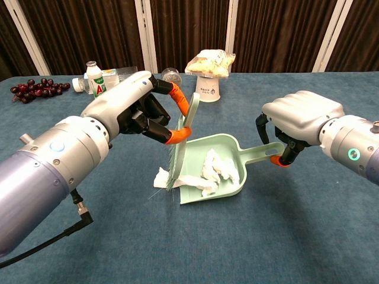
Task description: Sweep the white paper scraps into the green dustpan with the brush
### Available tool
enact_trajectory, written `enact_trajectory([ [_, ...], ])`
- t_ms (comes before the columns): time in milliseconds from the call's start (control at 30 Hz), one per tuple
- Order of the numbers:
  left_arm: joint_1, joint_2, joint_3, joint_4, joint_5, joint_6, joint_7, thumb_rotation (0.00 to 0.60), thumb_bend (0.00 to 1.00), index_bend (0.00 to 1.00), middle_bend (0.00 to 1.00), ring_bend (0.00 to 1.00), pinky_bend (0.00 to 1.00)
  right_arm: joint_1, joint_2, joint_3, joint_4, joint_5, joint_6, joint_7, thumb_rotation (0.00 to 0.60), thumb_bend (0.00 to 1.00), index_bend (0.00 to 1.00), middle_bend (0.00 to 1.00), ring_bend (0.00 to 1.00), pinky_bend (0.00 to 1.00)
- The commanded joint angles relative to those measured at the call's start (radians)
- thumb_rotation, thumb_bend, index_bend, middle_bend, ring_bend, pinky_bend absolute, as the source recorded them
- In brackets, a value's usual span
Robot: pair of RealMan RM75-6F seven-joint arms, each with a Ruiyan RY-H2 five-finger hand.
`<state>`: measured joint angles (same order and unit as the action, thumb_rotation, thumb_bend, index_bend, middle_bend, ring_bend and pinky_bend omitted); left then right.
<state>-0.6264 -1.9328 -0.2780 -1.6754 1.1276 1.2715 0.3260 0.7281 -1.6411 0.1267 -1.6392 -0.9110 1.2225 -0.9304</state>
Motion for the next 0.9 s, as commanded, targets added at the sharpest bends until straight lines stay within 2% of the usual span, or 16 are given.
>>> enact_trajectory([
  [33, 0.0, -0.004, -0.015, -0.006, 0.011, 0.008, -0.02, 0.6, 0.67, 0.81, 1.0, 1.0, 1.0, -0.001, 0.0, -0.001, 0.001, -0.002, 0.0, 0.004, 0.6, 0.34, 0.56, 0.91, 0.9, 0.87],
  [233, 0.004, -0.008, -0.04, -0.019, 0.049, 0.031, -0.077, 0.6, 0.67, 0.81, 1.0, 1.0, 1.0, -0.004, -0.001, -0.004, 0.001, -0.001, 0.003, 0.003, 0.6, 0.34, 0.56, 0.91, 0.9, 0.87],
  [467, 0.015, 0.051, -0.021, -0.059, 0.036, 0.028, 0.0, 0.6, 0.67, 0.81, 1.0, 1.0, 1.0, -0.007, -0.002, -0.005, -0.002, -0.002, 0.007, 0.003, 0.6, 0.34, 0.56, 0.91, 0.9, 0.87],
  [700, 0.031, 0.136, -0.012, -0.108, -0.045, 0.009, 0.093, 0.6, 0.67, 0.82, 1.0, 1.0, 1.0, -0.004, -0.008, -0.004, -0.005, -0.001, 0.007, -0.004, 0.6, 0.34, 0.56, 0.91, 0.9, 0.87],
  [900, 0.029, 0.173, -0.013, -0.141, -0.092, -0.001, 0.138, 0.6, 0.67, 0.82, 1.0, 1.0, 1.0, -0.005, -0.013, -0.005, -0.003, 0.002, 0.008, -0.005, 0.6, 0.34, 0.56, 0.91, 0.9, 0.87],
])
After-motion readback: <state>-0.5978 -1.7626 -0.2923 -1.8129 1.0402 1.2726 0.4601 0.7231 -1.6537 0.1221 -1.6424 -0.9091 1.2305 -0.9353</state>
